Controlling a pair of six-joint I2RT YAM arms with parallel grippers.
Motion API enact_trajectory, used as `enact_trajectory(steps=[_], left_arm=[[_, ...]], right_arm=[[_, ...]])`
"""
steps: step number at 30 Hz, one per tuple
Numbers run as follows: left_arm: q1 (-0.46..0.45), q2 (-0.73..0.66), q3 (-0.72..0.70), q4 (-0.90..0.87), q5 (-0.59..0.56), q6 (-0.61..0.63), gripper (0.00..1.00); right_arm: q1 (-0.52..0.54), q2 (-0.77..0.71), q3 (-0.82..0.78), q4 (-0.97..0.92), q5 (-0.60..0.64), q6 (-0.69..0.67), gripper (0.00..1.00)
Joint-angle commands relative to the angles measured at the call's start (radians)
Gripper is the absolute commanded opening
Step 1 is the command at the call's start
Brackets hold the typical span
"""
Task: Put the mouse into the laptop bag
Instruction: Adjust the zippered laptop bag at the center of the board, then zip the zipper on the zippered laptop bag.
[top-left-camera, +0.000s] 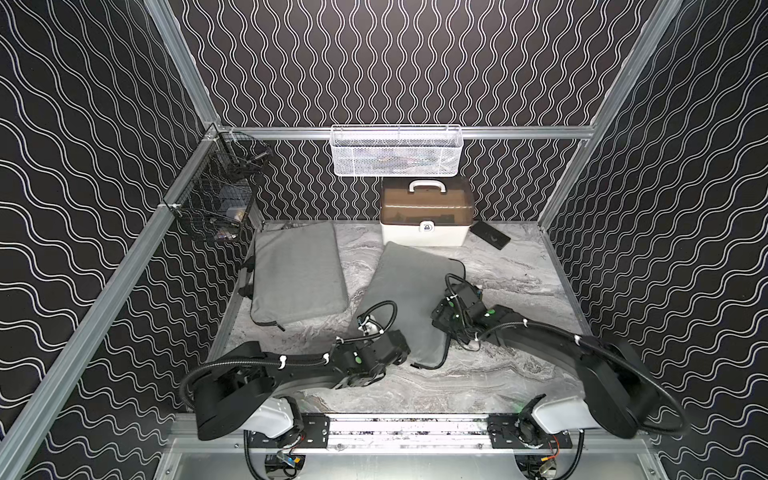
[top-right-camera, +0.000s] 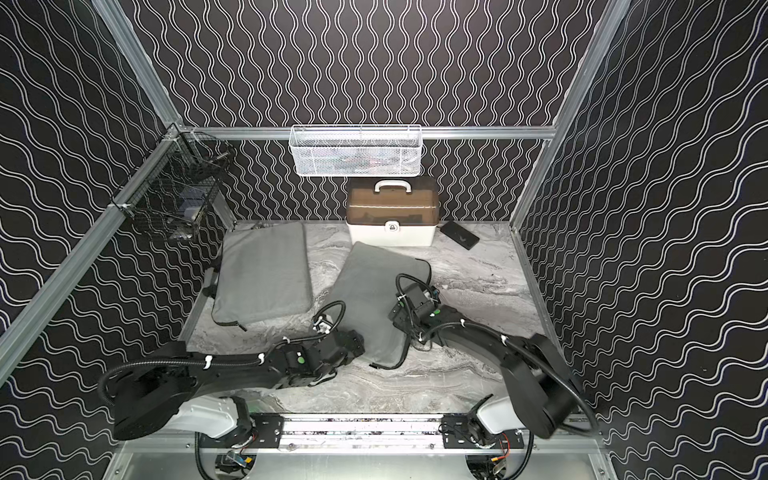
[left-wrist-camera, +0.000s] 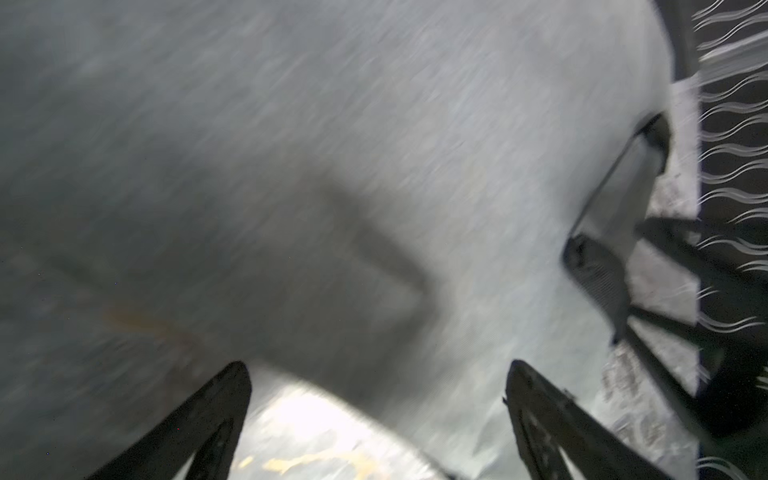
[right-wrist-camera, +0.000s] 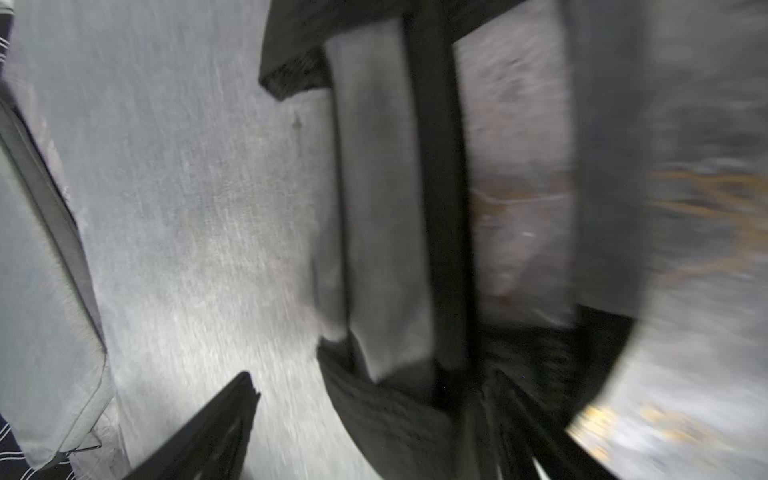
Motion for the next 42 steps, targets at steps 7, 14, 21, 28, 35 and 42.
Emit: enact_trajectory(steps=[7, 14, 21, 28, 35, 42], left_arm=[[0.041, 0.172, 0.091, 0.086, 0.071, 0.006, 0.15], [0.042, 0.102, 0.157, -0.002, 0.051, 0.025, 0.06], [0.042, 0.161, 0.192, -0.007, 0.096, 0.019, 0.00], [0.043, 0.111, 0.173, -0.019, 0.058, 0.019, 0.00], [0.046, 0.124, 0.165, -0.002, 0.064, 0.016, 0.00], [0.056, 0.127, 0.148, 0.012, 0.066, 0.007, 0.00]], right_arm=[[0.155, -0.238, -0.113, -0.190, 0.078, 0.042, 0.85], [0.395, -0.196, -0.119, -0.204, 0.173, 0.093, 0.72], [0.486, -0.027, -0.048, -0.223, 0.259, 0.118, 0.64], [0.496, 0.082, -0.051, -0.178, 0.323, 0.062, 0.63], [0.498, 0.170, -0.054, -0.104, 0.387, 0.025, 0.42], [0.499, 0.223, -0.060, -0.020, 0.401, -0.031, 0.30]])
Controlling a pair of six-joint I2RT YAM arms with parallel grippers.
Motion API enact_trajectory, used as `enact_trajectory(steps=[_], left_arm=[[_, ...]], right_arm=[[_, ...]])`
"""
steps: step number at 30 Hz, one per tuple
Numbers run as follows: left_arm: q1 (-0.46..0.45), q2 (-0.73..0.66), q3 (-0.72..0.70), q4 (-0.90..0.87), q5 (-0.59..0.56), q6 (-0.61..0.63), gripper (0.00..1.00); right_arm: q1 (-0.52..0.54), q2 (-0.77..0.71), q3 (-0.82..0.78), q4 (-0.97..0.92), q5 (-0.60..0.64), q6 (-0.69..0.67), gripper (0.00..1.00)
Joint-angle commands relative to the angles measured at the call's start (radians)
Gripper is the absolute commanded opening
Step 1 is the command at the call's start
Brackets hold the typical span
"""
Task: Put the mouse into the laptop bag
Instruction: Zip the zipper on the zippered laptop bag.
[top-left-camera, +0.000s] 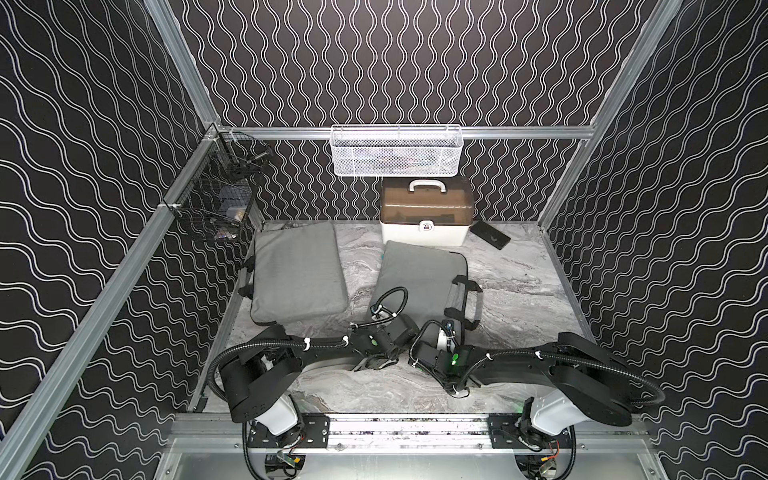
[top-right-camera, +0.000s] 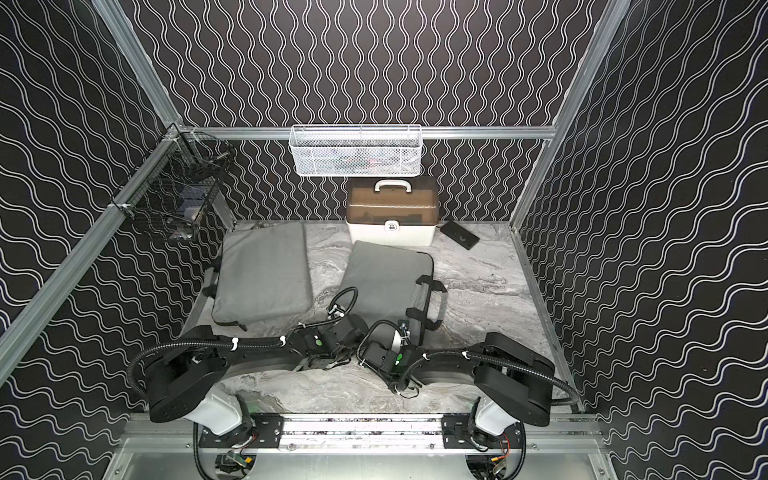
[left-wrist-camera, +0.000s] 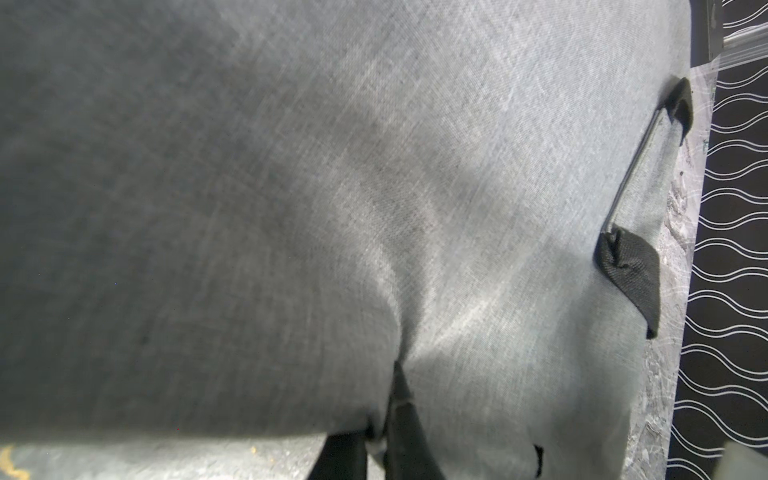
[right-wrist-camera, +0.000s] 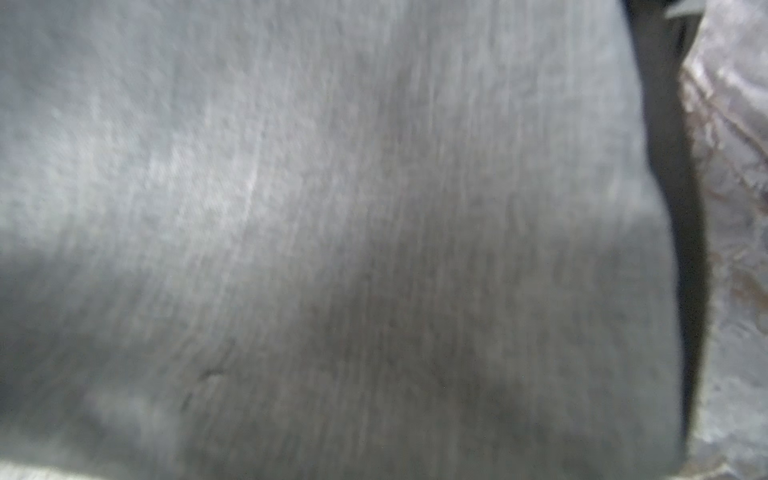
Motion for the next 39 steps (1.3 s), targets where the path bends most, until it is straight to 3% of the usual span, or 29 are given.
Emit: enact_trajectory(steps=[1, 8, 16, 21, 27, 34, 38, 39], left_arm=[[0.008, 0.001, -0.005, 0.054, -0.038, 0.005, 0.00], [0.028, -0.008, -0.032, 0.062, -0.032, -0.002, 0.00], [0.083, -0.038, -0.047, 0.023, -0.039, 0.023, 0.00], [0.208, -0.112, -0.090, -0.058, -0.044, 0.073, 0.00], [0.355, -0.201, -0.116, -0.036, 0.023, 0.221, 0.00], [0.463, 0.038, 0.104, -0.005, 0.213, 0.373, 0.00], [0.497, 0.101, 0.154, -0.004, 0.224, 0.392, 0.00], [0.503, 0.093, 0.150, -0.013, 0.214, 0.392, 0.06]], right_arm=[[-0.001, 0.013, -0.011, 0.050, -0.022, -0.042, 0.27], [0.000, -0.005, -0.028, 0.065, -0.032, -0.038, 0.00], [0.000, -0.089, -0.083, 0.045, -0.083, -0.001, 0.00], [-0.004, -0.092, -0.071, -0.133, -0.033, 0.127, 0.00], [-0.008, -0.059, -0.064, -0.136, -0.071, 0.122, 0.00], [0.189, -0.068, 0.007, -0.058, -0.066, 0.073, 0.00], [0.221, 0.022, 0.084, 0.000, -0.083, 0.021, 0.00], [0.214, 0.041, 0.093, 0.027, -0.075, 0.004, 0.00]])
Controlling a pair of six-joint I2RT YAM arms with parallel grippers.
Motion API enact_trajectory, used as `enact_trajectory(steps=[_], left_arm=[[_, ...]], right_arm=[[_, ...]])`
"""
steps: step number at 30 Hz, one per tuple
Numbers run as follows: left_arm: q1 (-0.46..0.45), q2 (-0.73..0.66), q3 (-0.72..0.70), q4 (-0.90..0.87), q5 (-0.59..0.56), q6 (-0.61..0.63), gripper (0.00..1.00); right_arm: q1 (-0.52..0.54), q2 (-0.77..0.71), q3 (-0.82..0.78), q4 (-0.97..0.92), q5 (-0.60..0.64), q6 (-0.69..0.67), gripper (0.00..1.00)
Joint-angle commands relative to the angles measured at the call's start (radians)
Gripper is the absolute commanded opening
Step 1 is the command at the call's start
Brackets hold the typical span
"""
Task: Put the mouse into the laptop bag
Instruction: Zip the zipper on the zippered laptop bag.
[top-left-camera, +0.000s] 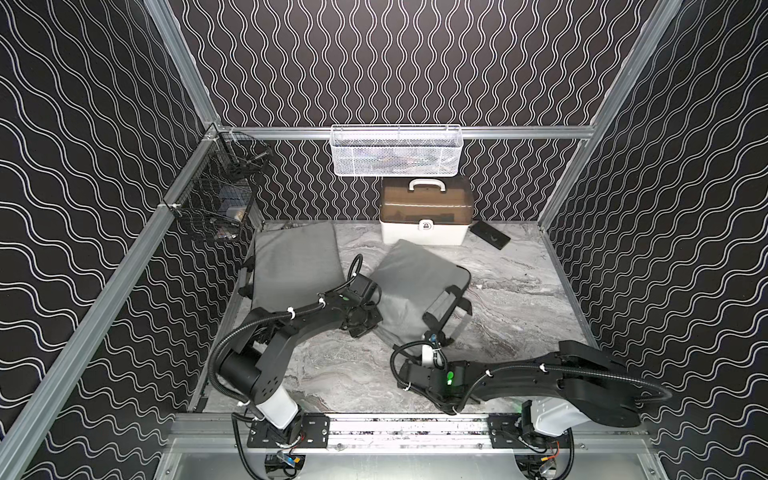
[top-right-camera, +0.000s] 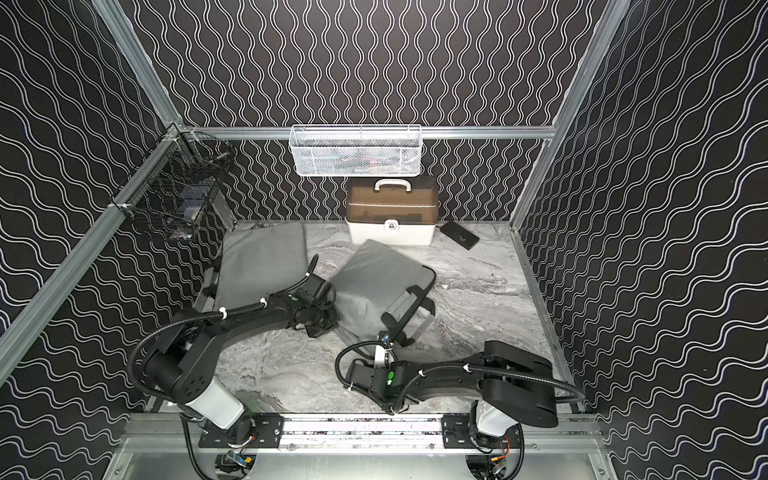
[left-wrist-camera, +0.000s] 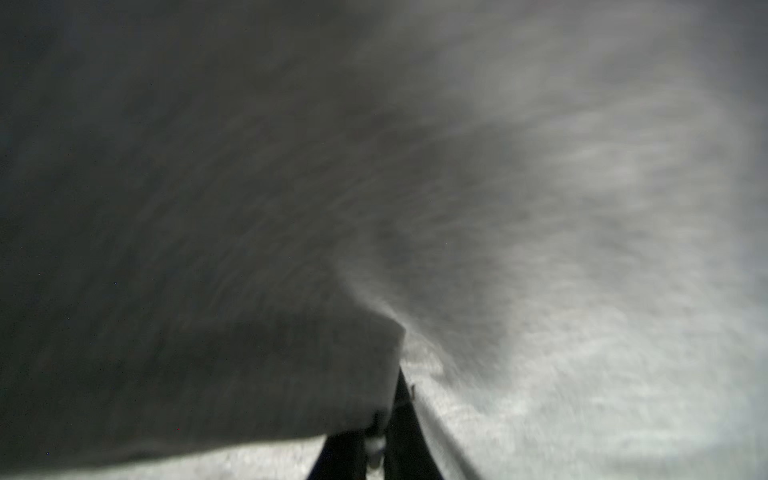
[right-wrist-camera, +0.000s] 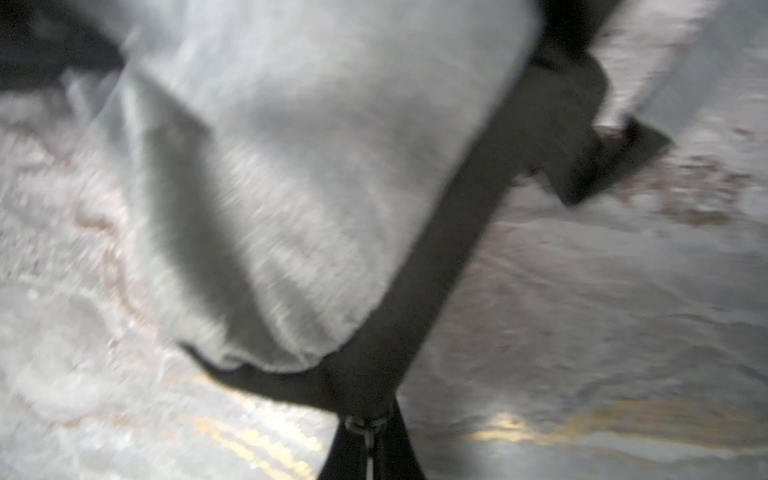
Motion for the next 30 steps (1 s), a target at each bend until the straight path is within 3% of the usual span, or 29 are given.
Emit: enact_trajectory(steps=[1, 3, 6, 8, 14, 21, 27, 28, 30], left_arm=[[0.029, -0.001, 0.006, 0.237, -0.206, 0.051, 0.18], [0.035, -0.050, -0.038, 0.233, -0.229, 0.048, 0.52], [0.044, -0.129, -0.119, 0.222, -0.212, 0.023, 0.74], [0.046, -0.174, -0.187, 0.224, -0.175, -0.010, 0.80], [0.032, -0.242, -0.437, 0.499, 0.042, -0.139, 0.84], [-0.086, -0.240, -0.425, 0.555, -0.007, -0.179, 0.90], [-0.185, -0.140, -0.443, 0.703, -0.010, -0.270, 0.77], [-0.193, -0.130, -0.443, 0.715, -0.015, -0.274, 0.72], [-0.205, -0.111, -0.439, 0.739, -0.012, -0.285, 0.48]], right_arm=[[-0.008, 0.046, 0.034, 0.011, -0.030, -0.063, 0.00], [-0.057, 0.077, 0.056, 0.060, -0.054, -0.113, 0.00], [-0.176, 0.104, 0.045, 0.168, -0.151, -0.184, 0.00], [-0.226, 0.111, 0.044, 0.213, -0.176, -0.229, 0.00], [-0.263, 0.094, 0.048, 0.287, -0.264, -0.340, 0.00], [-0.237, 0.070, -0.005, 0.383, -0.351, -0.387, 0.00], [-0.234, 0.067, -0.007, 0.402, -0.360, -0.391, 0.00], [-0.233, 0.067, -0.009, 0.405, -0.365, -0.391, 0.00], [-0.233, 0.067, -0.010, 0.405, -0.361, -0.385, 0.00]])
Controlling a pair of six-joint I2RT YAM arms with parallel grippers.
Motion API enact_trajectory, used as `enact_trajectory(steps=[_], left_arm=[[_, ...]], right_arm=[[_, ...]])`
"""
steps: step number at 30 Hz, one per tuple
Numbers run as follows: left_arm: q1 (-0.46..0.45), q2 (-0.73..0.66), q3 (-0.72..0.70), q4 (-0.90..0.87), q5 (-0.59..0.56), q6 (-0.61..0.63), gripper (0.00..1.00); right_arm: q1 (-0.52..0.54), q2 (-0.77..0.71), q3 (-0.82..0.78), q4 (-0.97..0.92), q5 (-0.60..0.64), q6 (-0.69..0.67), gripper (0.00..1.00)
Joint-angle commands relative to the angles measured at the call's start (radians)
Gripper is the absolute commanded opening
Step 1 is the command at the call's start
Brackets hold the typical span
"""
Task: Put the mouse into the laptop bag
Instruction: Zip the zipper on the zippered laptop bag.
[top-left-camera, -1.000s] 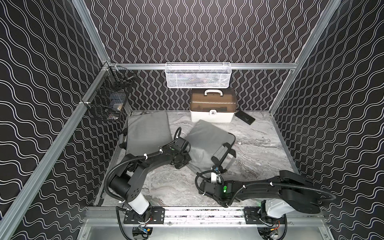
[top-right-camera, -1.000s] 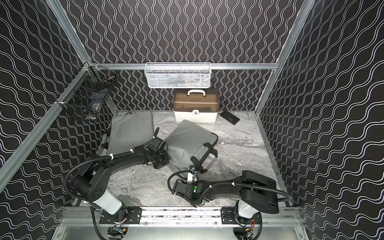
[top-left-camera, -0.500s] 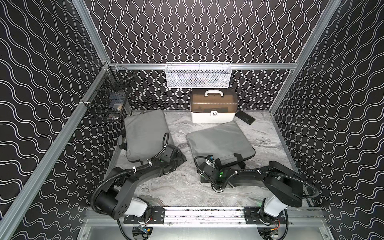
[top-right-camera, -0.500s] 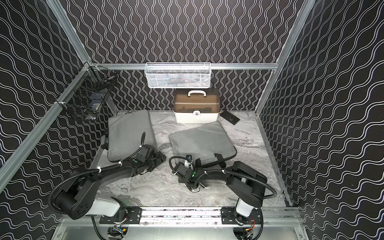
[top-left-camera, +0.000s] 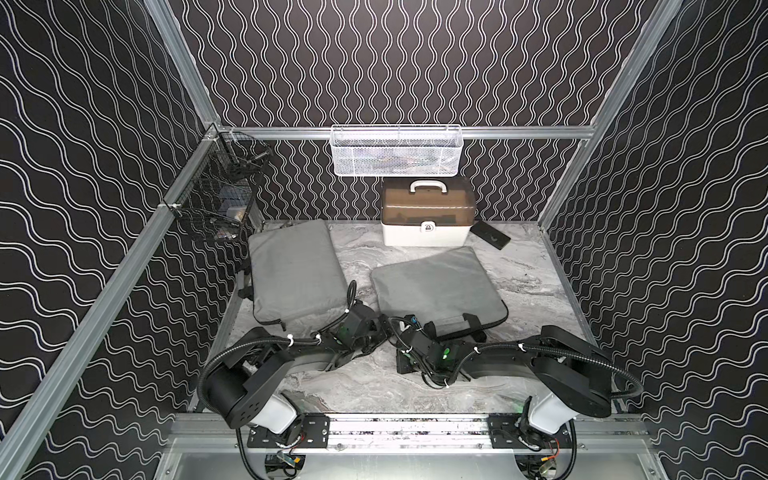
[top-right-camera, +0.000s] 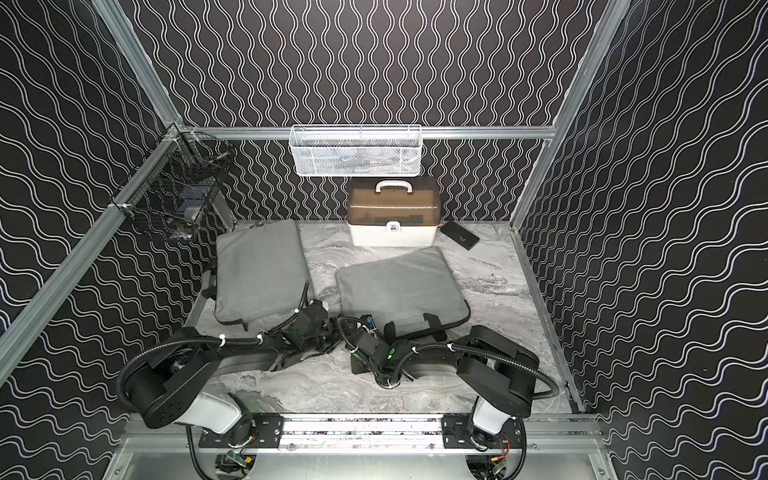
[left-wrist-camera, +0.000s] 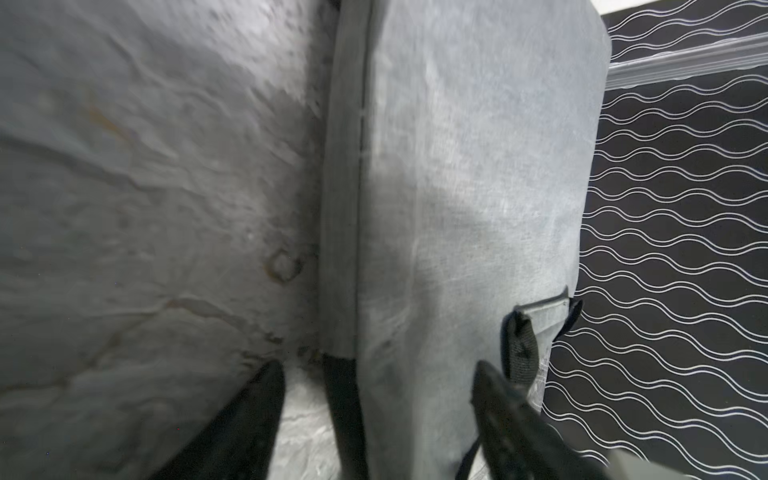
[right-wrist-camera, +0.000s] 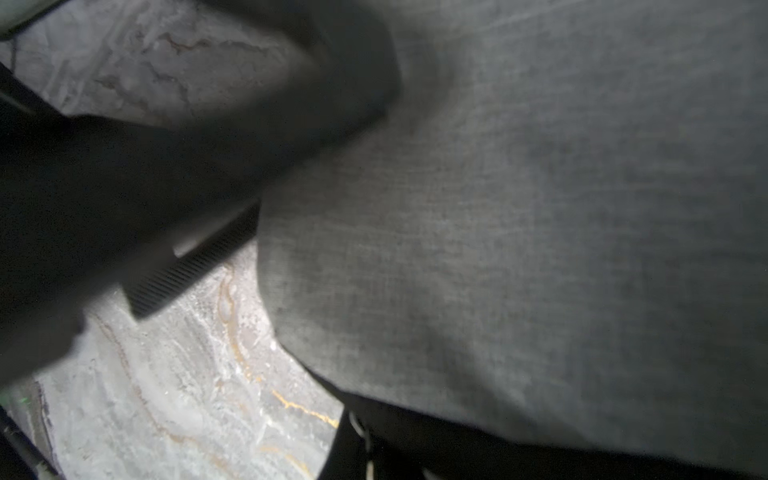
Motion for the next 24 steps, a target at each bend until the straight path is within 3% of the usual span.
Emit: enact_trajectory(steps=[1, 2, 4, 7, 12, 17, 24], left_arm=[[-0.014, 0.028, -0.004, 0.024, -0.009, -0.051, 0.30], [-0.014, 0.027, 0.000, 0.011, -0.016, -0.048, 0.15], [-0.003, 0.002, 0.022, -0.082, -0.043, -0.026, 0.00], [0.061, -0.057, 0.058, -0.229, -0.062, 0.042, 0.00], [0.242, -0.110, 0.102, -0.281, 0.021, 0.174, 0.00], [0.388, -0.007, 0.204, -0.292, 0.186, 0.252, 0.00], [0.560, 0.116, 0.292, -0.285, 0.275, 0.297, 0.00]], right_arm=[[0.002, -0.007, -0.003, 0.037, -0.008, 0.005, 0.00], [0.001, -0.009, -0.003, 0.014, 0.006, 0.019, 0.00], [-0.005, -0.024, -0.005, -0.060, 0.064, 0.062, 0.00], [-0.067, -0.063, -0.049, -0.161, 0.115, 0.149, 0.00], [-0.220, -0.187, -0.173, -0.277, 0.145, 0.241, 0.00], [-0.368, -0.325, -0.259, -0.361, 0.125, 0.276, 0.00], [-0.468, -0.429, -0.305, -0.429, 0.088, 0.289, 0.00]])
